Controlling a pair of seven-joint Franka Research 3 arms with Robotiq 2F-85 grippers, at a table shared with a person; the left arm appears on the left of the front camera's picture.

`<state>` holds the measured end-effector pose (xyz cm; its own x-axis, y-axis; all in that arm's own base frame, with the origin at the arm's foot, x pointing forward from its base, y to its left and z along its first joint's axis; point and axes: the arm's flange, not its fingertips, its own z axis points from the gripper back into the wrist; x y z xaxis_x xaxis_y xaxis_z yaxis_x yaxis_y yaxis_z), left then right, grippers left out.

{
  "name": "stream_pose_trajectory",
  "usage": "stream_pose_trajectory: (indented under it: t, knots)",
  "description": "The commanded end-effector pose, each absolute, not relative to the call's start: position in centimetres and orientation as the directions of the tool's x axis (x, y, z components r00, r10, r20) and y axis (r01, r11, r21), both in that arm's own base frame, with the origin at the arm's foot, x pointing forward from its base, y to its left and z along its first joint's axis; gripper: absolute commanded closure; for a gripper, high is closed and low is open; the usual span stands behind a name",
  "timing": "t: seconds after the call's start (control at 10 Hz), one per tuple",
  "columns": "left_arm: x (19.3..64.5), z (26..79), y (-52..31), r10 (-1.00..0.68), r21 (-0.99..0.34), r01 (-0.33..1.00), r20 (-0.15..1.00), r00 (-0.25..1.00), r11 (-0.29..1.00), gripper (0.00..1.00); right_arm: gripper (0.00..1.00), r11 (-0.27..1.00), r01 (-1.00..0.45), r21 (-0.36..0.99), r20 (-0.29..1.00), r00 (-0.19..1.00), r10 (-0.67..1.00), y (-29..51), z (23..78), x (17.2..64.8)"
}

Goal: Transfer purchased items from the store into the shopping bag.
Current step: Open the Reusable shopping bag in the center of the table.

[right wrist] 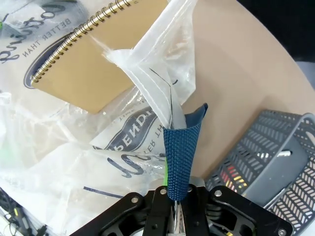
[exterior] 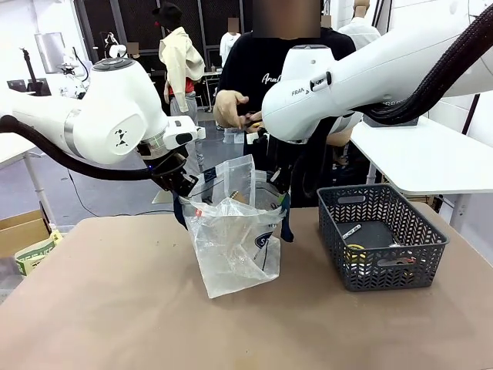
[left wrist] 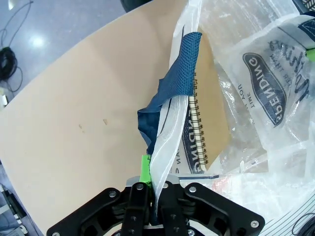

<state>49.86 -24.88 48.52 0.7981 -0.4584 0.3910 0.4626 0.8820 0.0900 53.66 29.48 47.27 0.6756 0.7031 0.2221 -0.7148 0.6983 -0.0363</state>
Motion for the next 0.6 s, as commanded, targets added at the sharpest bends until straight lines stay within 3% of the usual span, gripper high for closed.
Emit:
stream_pose_trajectory:
  t: [0.0,0.5]
  knots:
    - [49.82,48.57,-24.94,-0.463,0.095,0.466,0.392,0.795,0.880,1.00,1.00,0.698,-0.715,-0.037,0.223,0.675,0.703,29.44,47.20,53.64]
    - [49.82,48.57,-24.94,-0.463,0.095,0.466,0.392,0.795,0.880,1.00,1.00,0.698,-0.715,-0.037,0.223,0.675,0.703,29.44,47.20,53.64]
